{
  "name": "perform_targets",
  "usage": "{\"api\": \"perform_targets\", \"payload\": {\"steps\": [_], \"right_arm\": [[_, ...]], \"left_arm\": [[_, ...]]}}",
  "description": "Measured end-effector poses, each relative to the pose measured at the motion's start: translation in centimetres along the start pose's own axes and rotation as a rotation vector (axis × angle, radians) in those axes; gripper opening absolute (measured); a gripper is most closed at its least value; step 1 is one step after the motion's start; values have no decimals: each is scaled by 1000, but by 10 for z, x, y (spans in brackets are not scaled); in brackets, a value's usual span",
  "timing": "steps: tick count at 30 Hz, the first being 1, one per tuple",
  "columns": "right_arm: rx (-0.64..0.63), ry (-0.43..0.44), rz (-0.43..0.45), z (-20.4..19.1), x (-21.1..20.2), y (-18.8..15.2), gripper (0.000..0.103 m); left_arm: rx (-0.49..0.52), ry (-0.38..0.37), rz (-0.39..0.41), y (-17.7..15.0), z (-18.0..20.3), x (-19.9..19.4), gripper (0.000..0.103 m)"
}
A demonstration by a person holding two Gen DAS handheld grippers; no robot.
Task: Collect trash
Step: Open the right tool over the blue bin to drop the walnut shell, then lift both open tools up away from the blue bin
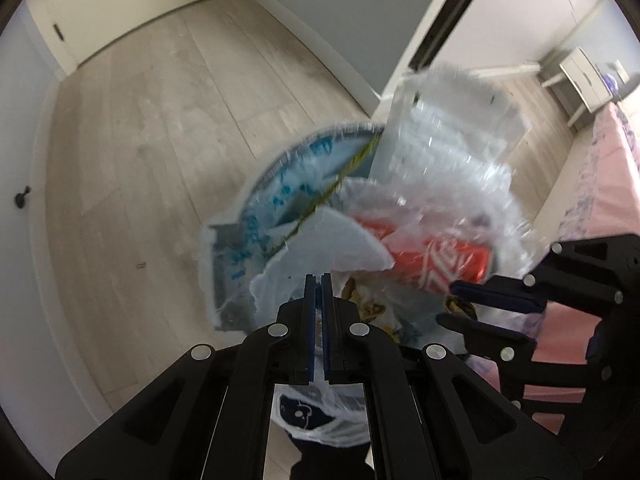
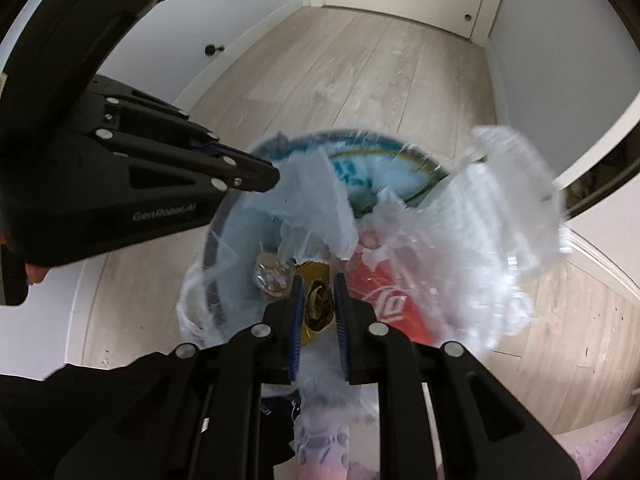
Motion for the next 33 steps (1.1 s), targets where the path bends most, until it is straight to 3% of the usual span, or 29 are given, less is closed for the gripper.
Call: {"api": "perform_targets", "payload": {"steps": [7, 9, 13, 18, 20, 21, 22, 24, 26, 27, 29, 33], "right_arm": [[8, 35, -8, 1, 34, -2, 16], [10, 24, 6, 2, 38, 0, 16], [-3, 13, 9, 2, 41, 2, 16], [-50, -11, 16, 0, 34, 3, 16], [-62, -35, 29, 1, 30, 2, 29], [-64, -40, 44, 1, 27, 2, 49], [-62, -39, 48, 1, 27, 1, 60], [-61, -48, 55, 1, 24, 0, 66], [-65, -58, 58, 1, 22, 1, 78], [-71, -73, 67, 1, 20, 2, 90], [-83, -93, 83, 0, 16, 5, 95], [-72, -101, 99, 0, 10, 10, 95]], "left_arm": [[53, -41, -3, 0, 7, 26, 1], [61, -48, -6, 0, 6, 29, 7], [65, -58, -3, 5, 8, 30, 32], [116, -34, 30, 8, 14, 15, 50], [125, -42, 31, 7, 16, 10, 58], [127, -42, 31, 7, 16, 8, 60], [129, -39, 33, 6, 16, 5, 64], [127, -35, 36, 5, 15, 0, 67], [116, -30, 38, 5, 12, -5, 77], [108, -25, 41, 5, 10, -7, 80], [91, -7, 32, 5, 6, -11, 97], [41, 30, 35, 4, -4, -17, 97]]}}
Point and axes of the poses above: each gripper's, at about its wrist camera, not at the fingertips, and x roughly the way its jaws point, z to its right, y to its top, the point moved 6 cm from there along x, roughly the way its jaws point, and after that the axes turned 3 degrees about -z, right-handed, at the moved point
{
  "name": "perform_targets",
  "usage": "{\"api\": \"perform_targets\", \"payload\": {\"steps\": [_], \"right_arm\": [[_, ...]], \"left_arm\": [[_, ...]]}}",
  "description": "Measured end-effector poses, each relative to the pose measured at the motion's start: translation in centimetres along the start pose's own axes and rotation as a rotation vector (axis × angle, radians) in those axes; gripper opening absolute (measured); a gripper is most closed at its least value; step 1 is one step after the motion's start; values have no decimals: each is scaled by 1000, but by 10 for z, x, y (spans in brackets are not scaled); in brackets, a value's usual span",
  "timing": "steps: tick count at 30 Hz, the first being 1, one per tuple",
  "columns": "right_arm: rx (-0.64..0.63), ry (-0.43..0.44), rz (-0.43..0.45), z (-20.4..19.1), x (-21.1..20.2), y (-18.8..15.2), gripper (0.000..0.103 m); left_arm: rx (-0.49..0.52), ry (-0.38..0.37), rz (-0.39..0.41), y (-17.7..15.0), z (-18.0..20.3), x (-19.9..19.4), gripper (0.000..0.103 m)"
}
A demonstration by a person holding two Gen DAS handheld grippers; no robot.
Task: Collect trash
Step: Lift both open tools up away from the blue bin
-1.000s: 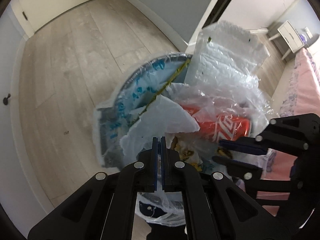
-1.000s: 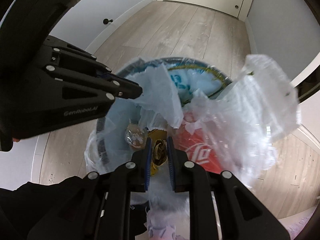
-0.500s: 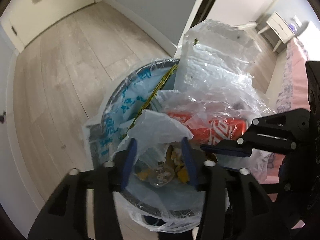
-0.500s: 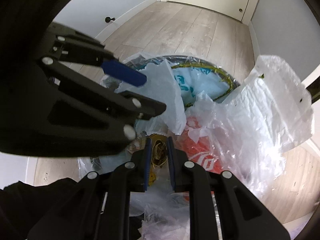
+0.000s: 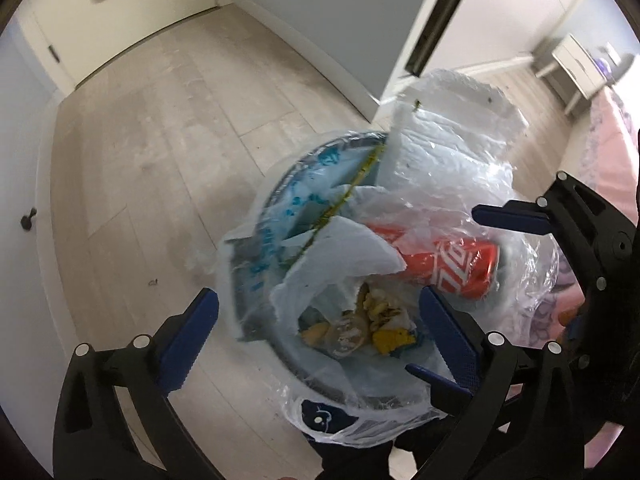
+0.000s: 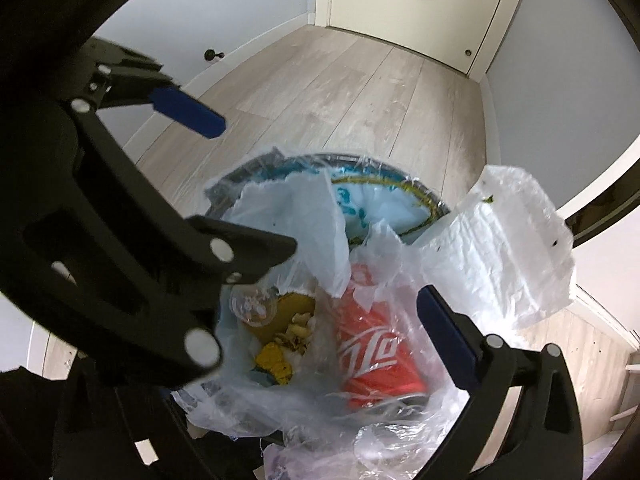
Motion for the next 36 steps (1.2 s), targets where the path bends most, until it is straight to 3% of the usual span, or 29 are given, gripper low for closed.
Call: {"api": "perform_targets", "payload": {"steps": [8, 18, 24, 36], "right_arm": [[0, -13, 0, 5, -11, 16, 95], [44, -47, -17, 17, -58, 33, 96], [145, -74, -58, 28, -114, 48, 96], [256, -119, 4, 53, -273, 92, 96]], "left_arm": [[-44, 4, 16, 5, -11, -22, 97], [-98, 29, 40, 19, -18, -77, 97], [-133, 40, 71, 37, -10, -149, 97], [-162, 109, 154, 76, 18, -306, 97]]}}
Point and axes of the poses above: each gripper's, at about its wrist camera, not at the fingertips, and x roughly the way its jaws point, z to its right, y to its top, the point moved 6 cm from there along x, roughly the way its jaws point, and after that the axes turned 3 degrees about -z, right-handed, at the moved point
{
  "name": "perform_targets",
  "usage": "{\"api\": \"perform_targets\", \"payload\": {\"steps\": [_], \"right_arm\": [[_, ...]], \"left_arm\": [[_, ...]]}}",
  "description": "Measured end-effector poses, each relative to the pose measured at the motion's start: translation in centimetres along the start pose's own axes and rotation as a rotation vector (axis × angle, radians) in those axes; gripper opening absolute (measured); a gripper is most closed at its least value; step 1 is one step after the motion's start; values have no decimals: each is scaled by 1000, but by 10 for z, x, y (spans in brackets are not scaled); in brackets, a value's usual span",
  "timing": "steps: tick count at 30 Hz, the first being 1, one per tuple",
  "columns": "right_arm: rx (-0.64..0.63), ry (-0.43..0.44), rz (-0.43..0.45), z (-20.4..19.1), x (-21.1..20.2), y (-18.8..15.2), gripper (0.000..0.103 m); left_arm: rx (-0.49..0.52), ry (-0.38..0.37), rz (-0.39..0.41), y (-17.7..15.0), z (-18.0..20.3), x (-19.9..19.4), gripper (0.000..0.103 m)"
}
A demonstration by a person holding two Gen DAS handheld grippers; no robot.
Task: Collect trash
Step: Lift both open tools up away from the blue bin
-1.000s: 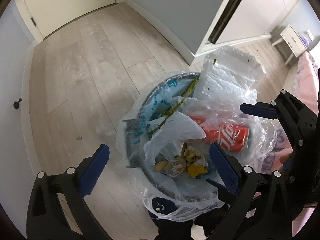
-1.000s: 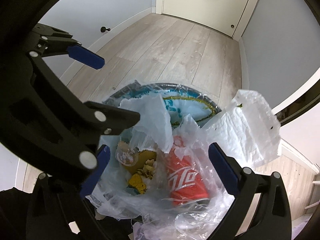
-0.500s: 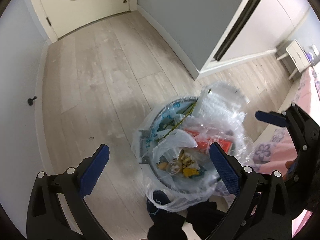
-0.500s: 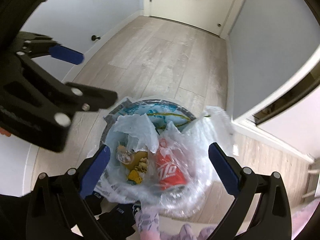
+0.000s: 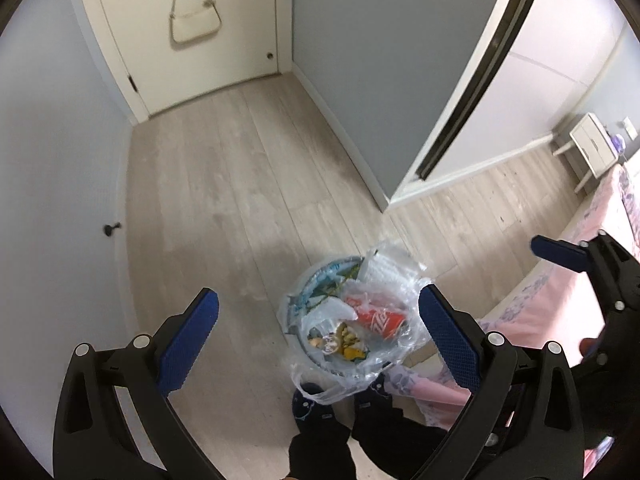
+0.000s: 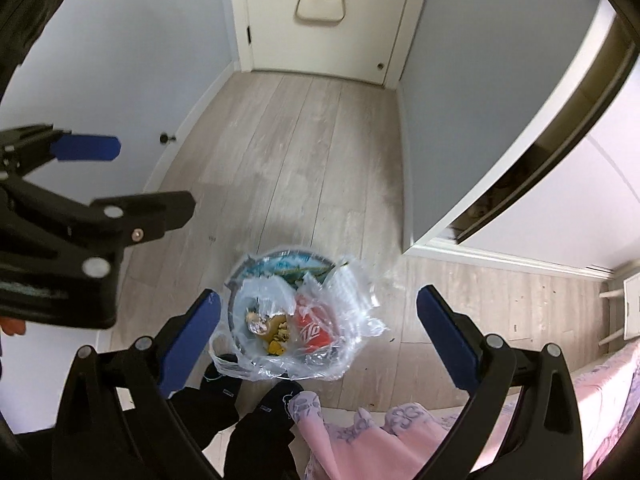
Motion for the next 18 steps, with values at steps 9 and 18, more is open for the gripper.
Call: {"api": "perform_targets", "payload": {"steps": [9, 18], "right_arm": [[12, -72, 106, 31, -102, 32, 96], [43, -118, 194, 53, -167, 55, 96]], "left_arm": [[34, 37, 182, 53, 15, -106, 97], [75, 43, 352, 83, 32, -203, 97]]}}
Point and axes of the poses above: each gripper's, at about its wrist camera, not at the fingertips, and x roughly the way its jaws point, z to its right, y to its top, the point moved 6 cm from there along x, roughly the way its jaws point, and after that the axes turned 3 degrees about -z, right-handed, at the moved point
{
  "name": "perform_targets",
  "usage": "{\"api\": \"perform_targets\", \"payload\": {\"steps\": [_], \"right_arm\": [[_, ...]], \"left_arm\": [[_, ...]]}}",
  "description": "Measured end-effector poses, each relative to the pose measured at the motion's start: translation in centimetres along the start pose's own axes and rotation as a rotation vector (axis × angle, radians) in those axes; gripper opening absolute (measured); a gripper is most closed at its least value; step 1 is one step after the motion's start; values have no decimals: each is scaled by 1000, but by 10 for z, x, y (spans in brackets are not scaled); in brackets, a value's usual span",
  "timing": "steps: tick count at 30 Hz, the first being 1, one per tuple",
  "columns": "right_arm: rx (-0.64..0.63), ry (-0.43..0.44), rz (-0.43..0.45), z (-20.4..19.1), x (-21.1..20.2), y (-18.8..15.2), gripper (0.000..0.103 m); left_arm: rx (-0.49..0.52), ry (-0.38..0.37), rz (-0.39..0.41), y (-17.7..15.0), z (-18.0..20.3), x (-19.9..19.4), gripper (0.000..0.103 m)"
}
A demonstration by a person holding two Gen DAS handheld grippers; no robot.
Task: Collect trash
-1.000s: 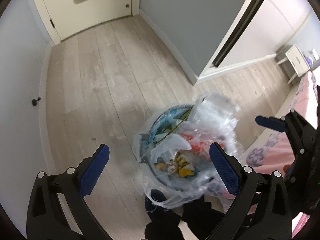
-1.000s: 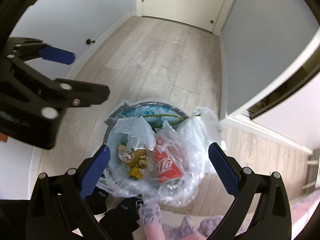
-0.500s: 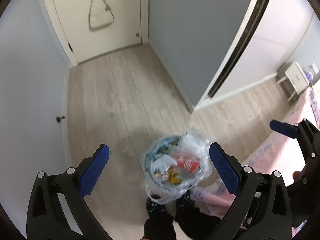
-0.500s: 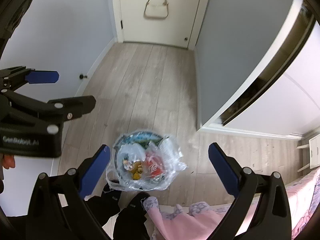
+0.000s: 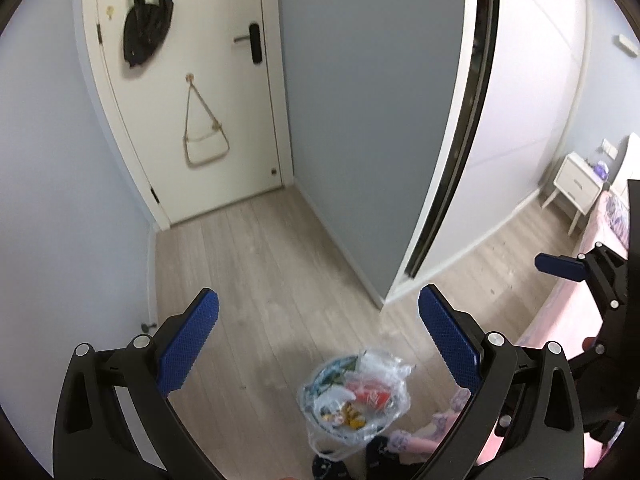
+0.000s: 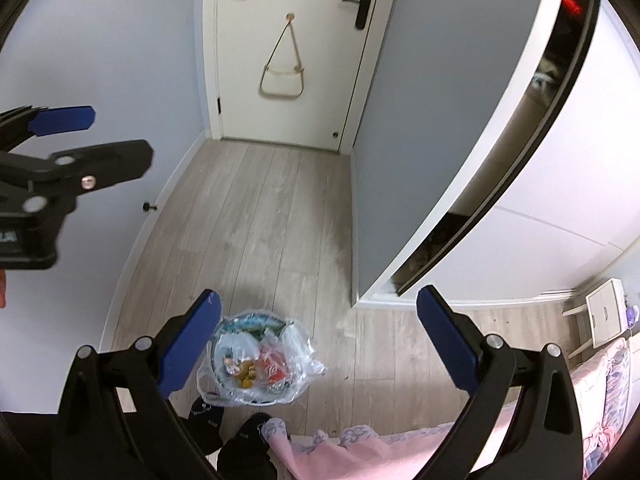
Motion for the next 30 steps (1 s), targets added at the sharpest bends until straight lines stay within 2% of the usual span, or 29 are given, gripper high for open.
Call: {"api": "perform_targets", "payload": {"steps": [6, 12, 23, 30], "right_arm": [[24, -10, 58, 8, -25, 24, 96], [49, -15, 111, 17, -46, 47, 96], [79, -8, 128, 19, -59, 57, 96], [74, -10, 129, 18, -64, 55, 96]], "left_arm": [[-60, -10, 39, 19, -5, -27, 97], [-73, 10, 58, 31, -9, -39, 97], [-88, -12, 61, 38, -7, -45, 97], [-95, 78, 111, 39, -5, -58, 97]]}}
Point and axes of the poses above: each gripper's, at about its wrist camera, not at the fingertips, and x roughly the way its jaws point, z to its right, y to its top, the point moved 6 cm from there along x, roughly the way its jaws point, and after that the axes turned 3 degrees about -z, right-handed, at the moved point
